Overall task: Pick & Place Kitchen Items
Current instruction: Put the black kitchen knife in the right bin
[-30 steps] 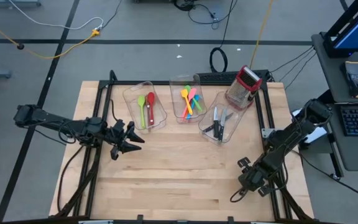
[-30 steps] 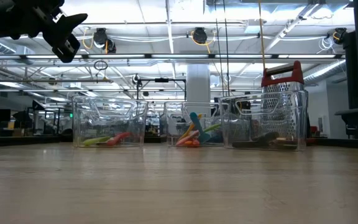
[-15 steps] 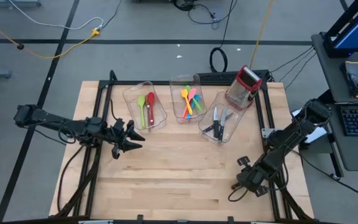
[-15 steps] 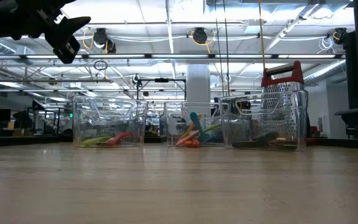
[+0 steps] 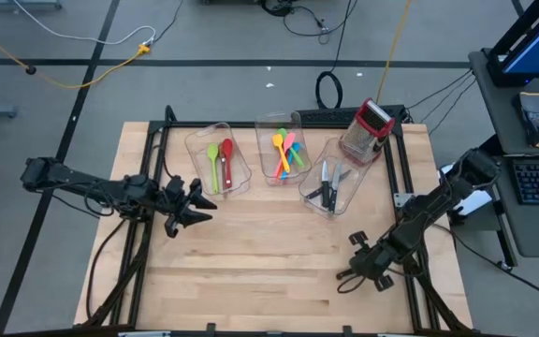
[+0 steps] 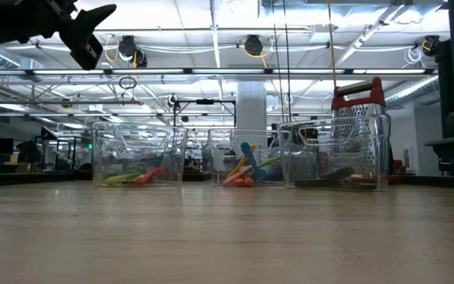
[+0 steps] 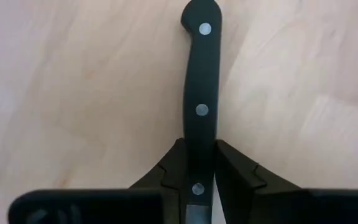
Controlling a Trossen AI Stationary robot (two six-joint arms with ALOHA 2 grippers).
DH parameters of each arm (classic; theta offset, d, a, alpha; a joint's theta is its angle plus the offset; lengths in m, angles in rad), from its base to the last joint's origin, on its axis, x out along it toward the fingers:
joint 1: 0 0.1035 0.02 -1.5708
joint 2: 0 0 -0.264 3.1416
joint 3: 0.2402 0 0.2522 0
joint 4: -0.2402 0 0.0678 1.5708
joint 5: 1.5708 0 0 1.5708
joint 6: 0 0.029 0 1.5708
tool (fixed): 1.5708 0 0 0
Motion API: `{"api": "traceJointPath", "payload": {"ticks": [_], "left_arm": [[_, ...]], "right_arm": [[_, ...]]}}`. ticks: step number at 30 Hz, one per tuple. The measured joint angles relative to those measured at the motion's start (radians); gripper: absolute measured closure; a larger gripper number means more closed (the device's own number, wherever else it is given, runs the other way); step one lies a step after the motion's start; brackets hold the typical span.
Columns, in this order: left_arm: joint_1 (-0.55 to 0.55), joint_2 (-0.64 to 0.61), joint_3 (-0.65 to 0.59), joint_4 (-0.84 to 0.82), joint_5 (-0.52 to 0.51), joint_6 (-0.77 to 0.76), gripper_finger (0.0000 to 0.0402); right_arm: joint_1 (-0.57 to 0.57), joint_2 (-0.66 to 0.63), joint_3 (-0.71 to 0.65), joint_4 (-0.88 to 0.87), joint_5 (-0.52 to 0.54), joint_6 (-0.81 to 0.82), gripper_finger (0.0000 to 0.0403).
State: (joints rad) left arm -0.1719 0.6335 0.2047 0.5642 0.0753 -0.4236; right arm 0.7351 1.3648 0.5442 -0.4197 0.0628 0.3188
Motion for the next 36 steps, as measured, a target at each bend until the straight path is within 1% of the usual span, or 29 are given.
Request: {"api": "traceJointPath", "payload": {"ticks": [6, 13, 18, 29, 36], "left_arm": [[0.0, 0.001, 0.0, 0.064, 0.0, -0.002, 0.0229], [0.0, 0.001, 0.0, 0.129, 0.0, -0.004, 0.0229], [0.0, 0.001, 0.0, 0.144, 0.0, -0.005, 0.0229], [0.0, 0.001, 0.0, 0.144, 0.0, -0.025, 0.0229], [0.0, 0.001, 0.0, 0.144, 0.0, -0.025, 0.0229]], "right_arm": [[-0.05, -0.004, 0.006, 0.092, 0.011, -0.073, 0.0354], [-0.113, 0.002, 0.081, 0.072, 0.069, -0.225, 0.0355], [-0.156, -0.002, 0.153, 0.09, 0.052, -0.302, 0.0355], [-0.17, -0.002, 0.322, 0.102, 0.045, -0.428, 0.0355], [-0.196, -0.002, 0.375, 0.101, 0.042, -0.48, 0.0355]]}}
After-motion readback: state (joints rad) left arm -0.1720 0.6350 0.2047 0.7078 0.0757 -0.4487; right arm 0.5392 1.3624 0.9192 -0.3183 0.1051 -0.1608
